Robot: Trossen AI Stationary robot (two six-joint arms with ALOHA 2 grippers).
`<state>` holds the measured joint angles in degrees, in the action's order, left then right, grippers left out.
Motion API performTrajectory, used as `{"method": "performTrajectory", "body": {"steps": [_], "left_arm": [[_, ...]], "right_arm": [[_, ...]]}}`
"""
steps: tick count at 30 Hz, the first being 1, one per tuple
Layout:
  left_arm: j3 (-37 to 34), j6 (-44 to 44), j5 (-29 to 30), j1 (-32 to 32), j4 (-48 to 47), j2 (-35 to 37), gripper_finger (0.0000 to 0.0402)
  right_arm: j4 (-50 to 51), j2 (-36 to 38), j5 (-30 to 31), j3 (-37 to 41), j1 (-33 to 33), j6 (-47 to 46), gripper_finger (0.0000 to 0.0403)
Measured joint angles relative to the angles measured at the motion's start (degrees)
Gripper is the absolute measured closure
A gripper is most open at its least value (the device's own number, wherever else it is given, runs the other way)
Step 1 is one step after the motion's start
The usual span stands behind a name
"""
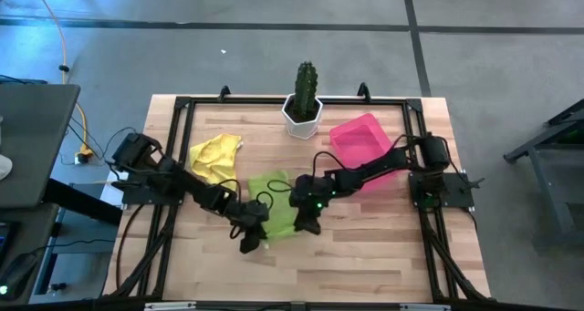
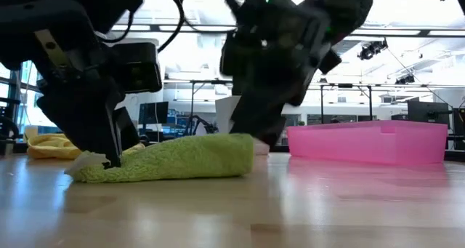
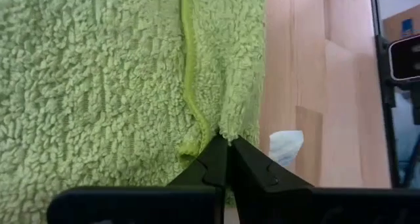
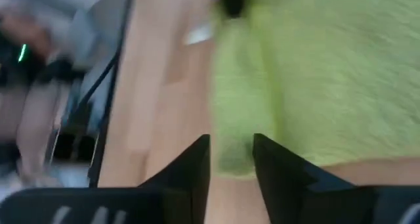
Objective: Roll microfiber towels into tight, uniform cylinder then place into a basket
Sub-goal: Roll the green towel
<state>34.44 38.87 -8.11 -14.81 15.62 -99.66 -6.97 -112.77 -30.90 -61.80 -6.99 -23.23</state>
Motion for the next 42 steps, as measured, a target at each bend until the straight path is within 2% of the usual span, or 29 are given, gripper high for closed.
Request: {"method": "performTrajectory", "body": {"steps": [2, 4, 11, 15, 19, 26, 32, 42], "left_arm": [[0.0, 0.0, -1.9, 1.0, -0.1, 0.0, 0.0399], [0.0, 0.1, -2.6, 1.8, -0.2, 0.0, 0.0399], [-0.1, 0.1, -4.8, 4.2, -0.5, 0.0, 0.0400], [-0.1, 0.2, -4.7, 4.8, -0.4, 0.0, 0.0400], [-0.2, 0.2, -4.1, 5.0, -0.1, 0.0, 0.0400], [-0.2, 1.5, -3.4, 5.0, 0.7, -0.1, 0.0401], [-0.2, 1.4, -3.4, 5.0, 0.8, -0.1, 0.0401], [-0.2, 0.6, -3.4, 5.0, 1.0, -0.1, 0.0401]], "right_arm": [[0.4, 1.4, -0.5, 0.0, -1.5, 6.4, 0.0279], [0.2, 2.7, 1.8, 0.0, -3.6, 13.1, 0.0274], [0.3, 4.4, 20.7, 0.0, -13.7, 36.1, 0.0283], [0.6, 1.6, 32.6, 0.0, -17.4, 41.5, 0.0286], [0.1, 0.6, 42.9, 0.0, -18.8, 40.3, 0.0287], [0.3, -1.7, 44.6, 0.0, -17.4, 38.7, 0.0287], [-0.9, -1.8, 48.5, 0.0, -16.2, 38.8, 0.0287], [-2.1, -1.8, 48.3, 0.0, -14.4, 39.0, 0.0282]]}}
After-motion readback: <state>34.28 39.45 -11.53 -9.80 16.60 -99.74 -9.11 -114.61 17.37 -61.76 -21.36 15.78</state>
